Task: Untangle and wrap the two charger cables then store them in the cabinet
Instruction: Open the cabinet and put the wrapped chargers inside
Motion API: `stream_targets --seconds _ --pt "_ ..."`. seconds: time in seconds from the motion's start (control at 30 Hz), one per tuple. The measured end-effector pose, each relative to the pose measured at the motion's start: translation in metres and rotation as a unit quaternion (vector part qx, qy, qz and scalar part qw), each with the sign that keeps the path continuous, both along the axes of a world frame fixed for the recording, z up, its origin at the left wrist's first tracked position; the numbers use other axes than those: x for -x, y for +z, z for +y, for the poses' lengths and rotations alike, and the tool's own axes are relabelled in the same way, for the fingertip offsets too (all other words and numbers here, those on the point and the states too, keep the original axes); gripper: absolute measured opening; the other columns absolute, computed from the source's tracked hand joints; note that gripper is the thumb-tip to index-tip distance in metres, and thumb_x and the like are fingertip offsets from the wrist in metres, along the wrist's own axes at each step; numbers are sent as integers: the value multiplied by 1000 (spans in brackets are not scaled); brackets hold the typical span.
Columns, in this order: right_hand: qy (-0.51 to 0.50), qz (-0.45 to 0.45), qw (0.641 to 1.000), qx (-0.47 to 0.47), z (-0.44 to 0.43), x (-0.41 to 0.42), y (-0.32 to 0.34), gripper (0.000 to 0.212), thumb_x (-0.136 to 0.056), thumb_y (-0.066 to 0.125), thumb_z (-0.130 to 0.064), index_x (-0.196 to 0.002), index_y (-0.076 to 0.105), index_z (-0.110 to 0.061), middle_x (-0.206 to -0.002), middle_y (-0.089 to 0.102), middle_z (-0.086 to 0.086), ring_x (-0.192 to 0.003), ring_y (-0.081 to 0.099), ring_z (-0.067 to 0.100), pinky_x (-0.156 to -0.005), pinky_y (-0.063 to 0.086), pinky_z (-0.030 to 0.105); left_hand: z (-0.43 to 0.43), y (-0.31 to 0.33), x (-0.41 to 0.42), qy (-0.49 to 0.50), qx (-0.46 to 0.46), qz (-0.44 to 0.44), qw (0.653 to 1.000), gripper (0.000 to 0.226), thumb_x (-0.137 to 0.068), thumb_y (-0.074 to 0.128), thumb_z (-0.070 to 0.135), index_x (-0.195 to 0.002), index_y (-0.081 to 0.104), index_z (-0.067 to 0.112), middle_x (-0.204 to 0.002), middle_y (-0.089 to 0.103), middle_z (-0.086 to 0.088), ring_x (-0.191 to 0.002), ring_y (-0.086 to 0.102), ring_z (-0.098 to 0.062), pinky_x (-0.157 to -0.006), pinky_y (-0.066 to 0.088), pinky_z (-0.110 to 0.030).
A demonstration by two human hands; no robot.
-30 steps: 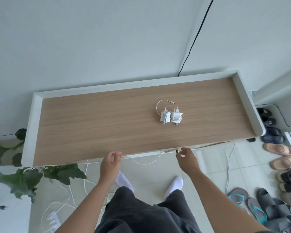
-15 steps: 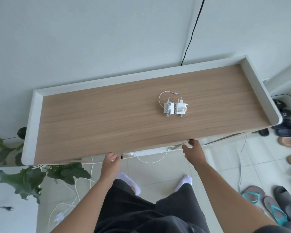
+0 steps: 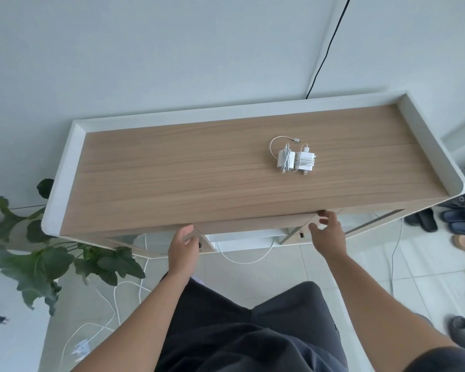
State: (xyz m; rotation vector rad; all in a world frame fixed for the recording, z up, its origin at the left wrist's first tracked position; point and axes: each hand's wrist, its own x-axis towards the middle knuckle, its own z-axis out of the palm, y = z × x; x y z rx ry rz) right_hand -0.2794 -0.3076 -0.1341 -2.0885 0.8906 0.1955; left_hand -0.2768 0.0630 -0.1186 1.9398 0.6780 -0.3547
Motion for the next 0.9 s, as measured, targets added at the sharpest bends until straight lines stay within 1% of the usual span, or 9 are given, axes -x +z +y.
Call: stream_targets --seconds 0.17,0.3,0.37,0.47,0.57,0.67,0.77,0.83,0.9 --pt "54 44 997 27 -7 2 8 49 -103 63 -24 -151 50 -20 -150 56 13 -106 56 25 -102 46 43 4 0 3 -25 2 -12 1000 46 -109 51 15 -154 55 24 -155 58 7 -137 58 -17 -106 42 -33" --pt "57 38 997 25 -2 0 24 55 -105 62 -25 -157 47 -15 -160 52 8 -127 61 32 -111 44 43 1 2 5 -3 10 -29 1000 47 -109 50 14 -155 56 24 -156 59 5 -137 57 -18 -106 42 -33" --pt "51 33 998 19 5 3 28 56 -106 61 -25 -159 44 -13 -161 54 4 -120 61 28 -112 44 42 1 2 6 -13 15 -34 999 49 -109 50 14 -157 54 26 -157 57 7 -138 56 -17 -106 42 -33" --pt "62 33 997 30 7 10 24 55 -104 63 -24 -156 45 -13 -157 60 4 -129 61 32 -110 44 42 4 1 6 -29 12 -30 999 49 -109 51 15 -156 53 25 -156 58 7 -133 56 -14 -105 42 -33" --pt "62 45 996 47 7 15 22 51 -103 63 -24 -150 49 -10 -147 64 8 -126 60 34 -103 44 40 11 -1 6 -50 -14 -25 998 38 -109 53 17 -146 59 18 -147 64 2 -134 60 -21 -102 43 -32" --pt "99 39 986 131 13 19 23 48 -101 61 -26 -147 54 -14 -147 54 13 -135 47 39 -112 43 53 15 -4 9 -117 -81 -70 987 34 -108 57 15 -141 61 14 -144 64 0 -137 60 -21 -105 42 -29" --pt "189 18 970 153 26 23 24 50 -104 59 -29 -153 55 -19 -152 56 8 -142 47 34 -117 44 52 13 -4 14 -226 -138 -125 956 36 -112 54 21 -147 60 18 -150 62 5 -140 57 -16 -109 41 -26" --pt "250 33 952 173 35 26 23 51 -108 55 -33 -157 53 -23 -159 56 4 -149 45 31 -125 37 51 9 -4 15 -304 -154 -134 930 39 -115 49 28 -152 59 19 -154 60 5 -142 56 -16 -117 41 -30" --pt "283 55 934 209 43 29 21 48 -111 49 -39 -157 54 -28 -162 54 -2 -154 42 31 -131 25 53 5 -7 17 -354 -172 -132 910 41 -117 46 33 -154 59 21 -154 60 5 -143 55 -17 -125 39 -41"
